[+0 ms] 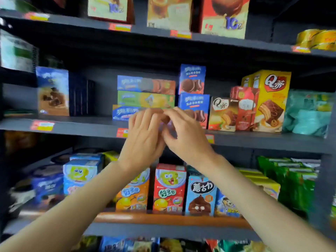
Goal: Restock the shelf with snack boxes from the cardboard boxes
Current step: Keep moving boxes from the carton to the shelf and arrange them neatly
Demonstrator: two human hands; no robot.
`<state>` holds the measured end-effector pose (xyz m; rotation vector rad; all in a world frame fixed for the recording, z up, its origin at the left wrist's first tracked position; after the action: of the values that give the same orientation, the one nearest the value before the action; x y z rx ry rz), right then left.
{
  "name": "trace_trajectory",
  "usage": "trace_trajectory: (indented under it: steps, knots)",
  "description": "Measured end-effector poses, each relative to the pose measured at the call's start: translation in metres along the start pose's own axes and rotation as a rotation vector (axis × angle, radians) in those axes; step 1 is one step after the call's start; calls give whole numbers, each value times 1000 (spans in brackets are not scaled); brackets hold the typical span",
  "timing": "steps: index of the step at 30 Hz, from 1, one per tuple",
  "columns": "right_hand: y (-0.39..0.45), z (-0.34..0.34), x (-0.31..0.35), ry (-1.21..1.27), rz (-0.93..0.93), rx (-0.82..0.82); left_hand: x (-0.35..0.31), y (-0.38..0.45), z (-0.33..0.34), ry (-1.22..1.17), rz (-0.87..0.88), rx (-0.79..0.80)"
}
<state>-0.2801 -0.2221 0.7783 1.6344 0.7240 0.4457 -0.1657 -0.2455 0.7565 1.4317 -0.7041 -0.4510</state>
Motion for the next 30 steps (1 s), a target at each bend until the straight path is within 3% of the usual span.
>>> trace_trajectory:
  steps: [4,7,12,17,21,26,30]
  knots:
    - [-75,66,71,233,139,215,43,-99,-82,87,-26,238]
    - [-166,131,128,337,249,505,68,-214,-151,193,-273,458]
    - [-404,212,231,339,318,1352,47,-467,-257,323,-552,919]
    - [-652,216,294,212,363,1903,-30,-687,-328,328,-863,1419]
    - [-815,223,315,66,219,2085,-72,-826,-333,267,-1021,1627]
    - [-970,287,297,-77,84,2004,-89,-971,-294,266,-1059,1689]
    - [-1066,307,295,-181,58,2019,-99,-1040,-265,281,-1043,1732]
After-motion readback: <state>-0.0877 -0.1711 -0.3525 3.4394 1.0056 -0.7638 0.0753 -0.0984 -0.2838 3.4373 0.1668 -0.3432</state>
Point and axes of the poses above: each hand's wrist, its own y-axis towards the middle knuckle, its own z-axis out of the palm, x = y × z, the point moved 2 cm from there along y, towards the middle knuckle, and after that the axes turned 13 degrees about -x, right-handed, at the moved point
